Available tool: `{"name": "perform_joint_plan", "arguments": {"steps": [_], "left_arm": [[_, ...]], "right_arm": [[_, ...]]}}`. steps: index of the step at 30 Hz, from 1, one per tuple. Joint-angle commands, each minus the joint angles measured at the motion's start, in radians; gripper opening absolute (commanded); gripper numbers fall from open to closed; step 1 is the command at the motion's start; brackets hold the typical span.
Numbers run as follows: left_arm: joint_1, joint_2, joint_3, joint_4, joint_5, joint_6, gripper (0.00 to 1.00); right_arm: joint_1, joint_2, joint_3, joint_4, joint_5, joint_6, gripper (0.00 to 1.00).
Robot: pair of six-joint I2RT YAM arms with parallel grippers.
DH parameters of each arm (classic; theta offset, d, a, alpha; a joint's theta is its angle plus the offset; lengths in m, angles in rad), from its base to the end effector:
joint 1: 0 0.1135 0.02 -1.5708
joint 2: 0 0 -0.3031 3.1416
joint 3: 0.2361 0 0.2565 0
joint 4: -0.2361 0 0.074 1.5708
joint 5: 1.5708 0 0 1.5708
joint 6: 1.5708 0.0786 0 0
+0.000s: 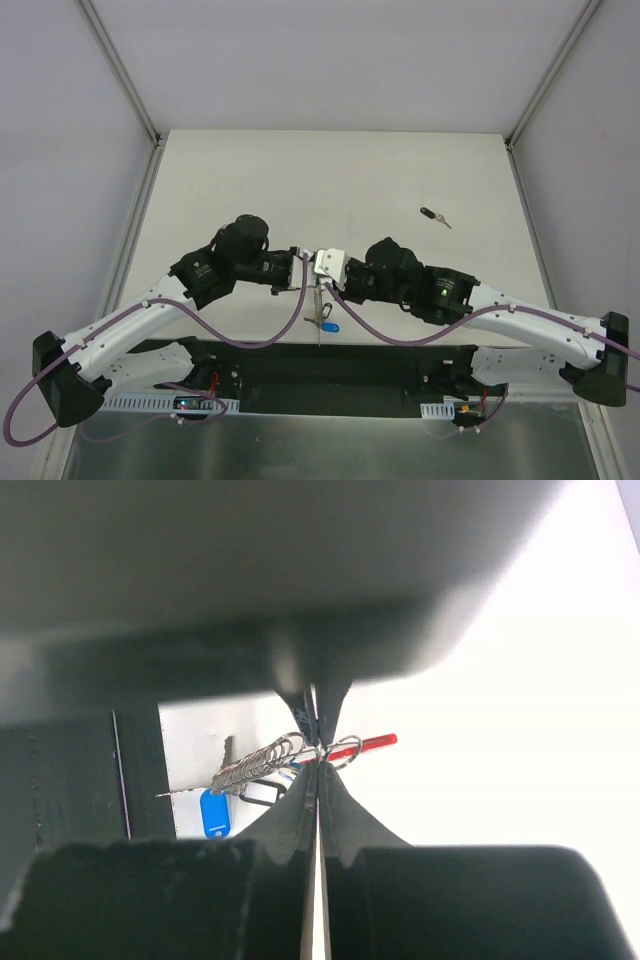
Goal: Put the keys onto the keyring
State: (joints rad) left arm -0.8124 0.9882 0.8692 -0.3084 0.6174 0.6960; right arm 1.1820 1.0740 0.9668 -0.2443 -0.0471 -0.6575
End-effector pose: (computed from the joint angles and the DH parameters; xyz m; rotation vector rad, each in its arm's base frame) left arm 0.1277 -0.2009 0.3393 1.6167 1.1401 -0.6895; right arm 0.1001 0.2541 0.3604 -1.5640 1.1514 0.3958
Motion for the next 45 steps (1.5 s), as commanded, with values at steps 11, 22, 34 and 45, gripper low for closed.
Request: {"name": "perform_joint_plan", "arguments": {"steps": [11, 22, 34, 45], "left_arm": [[-0.1, -0.129, -0.147, 0.255, -0.235, 0.06, 0.0], [-0.139, -0.175, -0.202, 0.328, -0.324, 0.109, 0.0], [-0.153, -0.18, -0.203, 0.331, -0.314, 0.112, 0.0], [-0.151, -0.18, -0.197, 0.331, -0.286, 0.094, 0.0]], "right_arm": [[-0.03, -0.065, -0.118, 0.18, 0.057, 0.062, 0.01], [-0.033, -0.124, -0.195, 0.298, -0.028, -0.007, 0.01], [-0.032, -0.137, -0.191, 0.301, -0.045, -0.047, 0.01], [-0.032, -0.128, -0.181, 0.289, -0.031, -0.08, 0.01]]}}
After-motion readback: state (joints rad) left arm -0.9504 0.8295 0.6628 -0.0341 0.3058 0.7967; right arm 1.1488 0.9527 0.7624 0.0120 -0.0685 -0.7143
